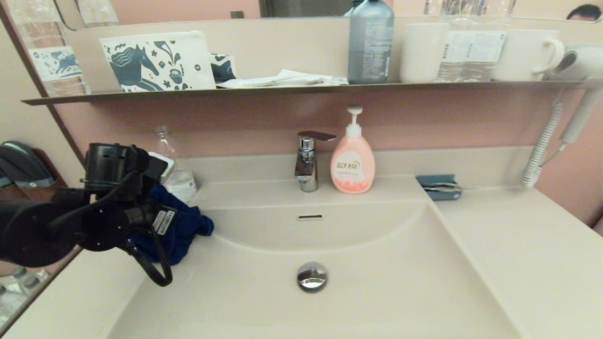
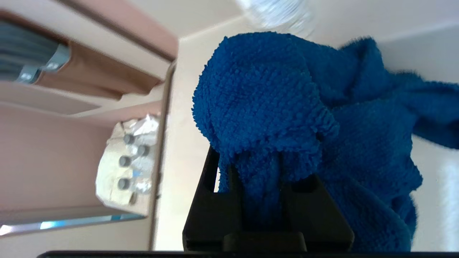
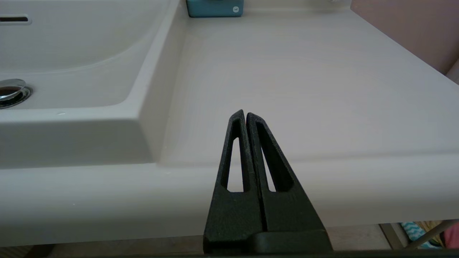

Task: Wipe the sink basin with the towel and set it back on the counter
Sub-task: Wipe the sink

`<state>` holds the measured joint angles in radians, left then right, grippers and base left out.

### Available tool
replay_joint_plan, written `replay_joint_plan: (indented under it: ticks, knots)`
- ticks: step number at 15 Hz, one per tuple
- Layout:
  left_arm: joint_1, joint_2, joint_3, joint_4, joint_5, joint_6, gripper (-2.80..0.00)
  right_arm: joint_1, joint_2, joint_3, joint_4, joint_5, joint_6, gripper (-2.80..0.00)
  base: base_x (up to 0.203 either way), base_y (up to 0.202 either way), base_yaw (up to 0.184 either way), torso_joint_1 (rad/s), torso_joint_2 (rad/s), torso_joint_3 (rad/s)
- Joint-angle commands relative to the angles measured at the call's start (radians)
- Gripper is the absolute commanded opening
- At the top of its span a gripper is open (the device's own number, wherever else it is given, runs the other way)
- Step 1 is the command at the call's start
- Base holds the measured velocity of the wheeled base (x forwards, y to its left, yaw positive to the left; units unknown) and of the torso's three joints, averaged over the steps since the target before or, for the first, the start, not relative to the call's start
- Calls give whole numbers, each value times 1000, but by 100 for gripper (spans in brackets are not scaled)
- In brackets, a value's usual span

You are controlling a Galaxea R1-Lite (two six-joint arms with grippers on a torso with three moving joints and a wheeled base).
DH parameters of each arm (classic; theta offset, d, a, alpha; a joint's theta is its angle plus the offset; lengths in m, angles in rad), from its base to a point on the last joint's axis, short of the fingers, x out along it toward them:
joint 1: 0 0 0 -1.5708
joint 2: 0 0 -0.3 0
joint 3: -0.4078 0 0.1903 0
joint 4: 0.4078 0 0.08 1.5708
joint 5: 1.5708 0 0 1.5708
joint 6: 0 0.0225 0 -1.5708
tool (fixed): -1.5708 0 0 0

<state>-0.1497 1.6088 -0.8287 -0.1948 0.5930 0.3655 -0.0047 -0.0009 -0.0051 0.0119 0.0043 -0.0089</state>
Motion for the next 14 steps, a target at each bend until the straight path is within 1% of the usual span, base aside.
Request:
replay_joint_plan:
  ticks: [1,5,6,8,9,10,11,13,14]
  knots:
    - [22,-75,26,35,-8,2,-280,0,1,0,0,0,0,-280,0,0,0,0,0,0]
    - [26,-193,187,57,-14,-6,-280,0,1,0,0,0,0,-280,0,0,0,0,0,0]
    - [26,-223,226,55,-15,-19,-280,0,1,0,0,0,0,-280,0,0,0,0,0,0]
    - [20,-272,245,51,-33,-49,-280,0,1,1,0,0,0,-280,0,0,0,0,0,0]
    - [1,-300,235,47,-53,-68,-280,0,1,-1,0,0,0,-280,0,0,0,0,0,0]
    - [-45,-312,207,44,-60,-105,-280,0,1,0,0,0,0,-280,0,0,0,0,0,0]
    - [-98,-314,166,43,-60,-173,-280,0,1,1,0,0,0,-280,0,0,0,0,0,0]
    - [-217,-289,71,37,-32,-344,-280,0,1,-1,0,0,0,-280,0,0,0,0,0,0]
    - [-275,-269,43,20,-10,-415,-280,0,1,0,0,0,0,-280,0,0,0,0,0,0]
